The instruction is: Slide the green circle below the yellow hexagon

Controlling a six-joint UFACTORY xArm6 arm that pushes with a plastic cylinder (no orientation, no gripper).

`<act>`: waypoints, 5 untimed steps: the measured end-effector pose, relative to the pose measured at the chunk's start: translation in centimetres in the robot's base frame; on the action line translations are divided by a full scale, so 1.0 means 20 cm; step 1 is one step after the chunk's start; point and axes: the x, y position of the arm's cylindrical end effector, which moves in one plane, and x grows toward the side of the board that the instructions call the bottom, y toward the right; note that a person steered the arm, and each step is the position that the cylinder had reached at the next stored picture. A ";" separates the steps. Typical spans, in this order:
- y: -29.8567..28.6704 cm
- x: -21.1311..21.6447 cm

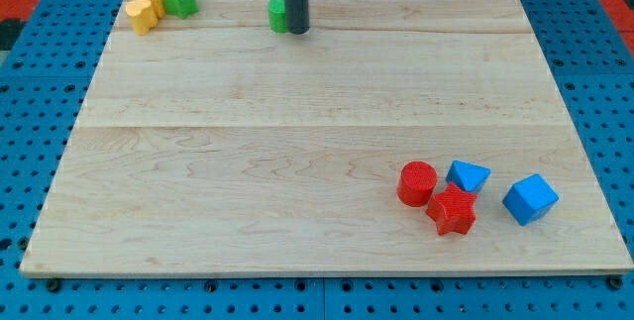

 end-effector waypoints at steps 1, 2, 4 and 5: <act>0.21 -0.04; 0.10 -0.13; -0.75 -0.18; -0.67 -0.15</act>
